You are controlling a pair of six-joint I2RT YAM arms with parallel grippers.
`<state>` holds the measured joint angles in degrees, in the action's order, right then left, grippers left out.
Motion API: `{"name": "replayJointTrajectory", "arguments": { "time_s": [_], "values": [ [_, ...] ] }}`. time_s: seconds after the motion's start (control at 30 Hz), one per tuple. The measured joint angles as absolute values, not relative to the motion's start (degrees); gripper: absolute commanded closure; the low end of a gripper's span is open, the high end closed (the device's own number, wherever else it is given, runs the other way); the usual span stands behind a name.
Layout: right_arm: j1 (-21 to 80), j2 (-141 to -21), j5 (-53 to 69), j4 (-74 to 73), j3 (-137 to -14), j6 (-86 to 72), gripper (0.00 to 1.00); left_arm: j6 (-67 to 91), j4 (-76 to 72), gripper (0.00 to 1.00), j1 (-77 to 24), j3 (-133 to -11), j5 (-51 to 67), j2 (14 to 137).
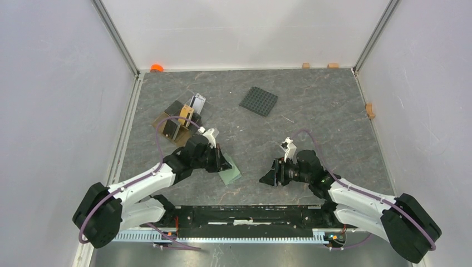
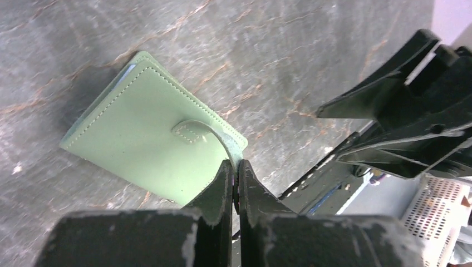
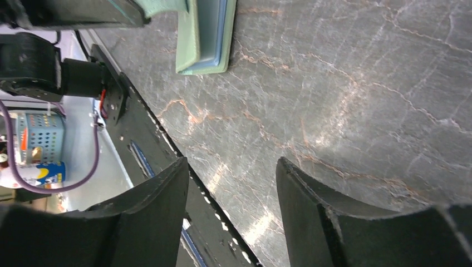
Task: Put the credit cards into the card holder
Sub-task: Open the card holder at the center of the board.
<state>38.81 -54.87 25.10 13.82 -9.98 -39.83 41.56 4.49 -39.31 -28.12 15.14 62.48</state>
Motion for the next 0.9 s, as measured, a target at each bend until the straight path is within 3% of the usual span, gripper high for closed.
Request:
{"name": "replayJointTrajectory", "arguments": {
  "time_s": [0.23, 0.47, 0.73, 0.9],
  "values": [
    [40.32, -59.27, 25.21, 19.86, -10.35, -43.20, 0.43, 38.87, 11.73, 0.98, -37.95, -28.08, 13.89, 61.32],
    [40.93, -61.32, 22.72, 16.71, -15.97, -41.06, 0.42, 38.98, 4.10, 0.98, -38.28, -27.62, 22.46, 61.39],
    [40.88, -48.73, 5.34, -2.35, -24.03, -33.01, 0.38, 41.19, -5.02, 0.98, -47.20, -36.12, 25.06, 74.15],
    [40.60, -40.91, -7.62, -14.39, -28.86, -29.78, 0.34, 47.37, -18.57, 0.98, -53.12, -40.34, 24.10, 81.71]
  ]
}}
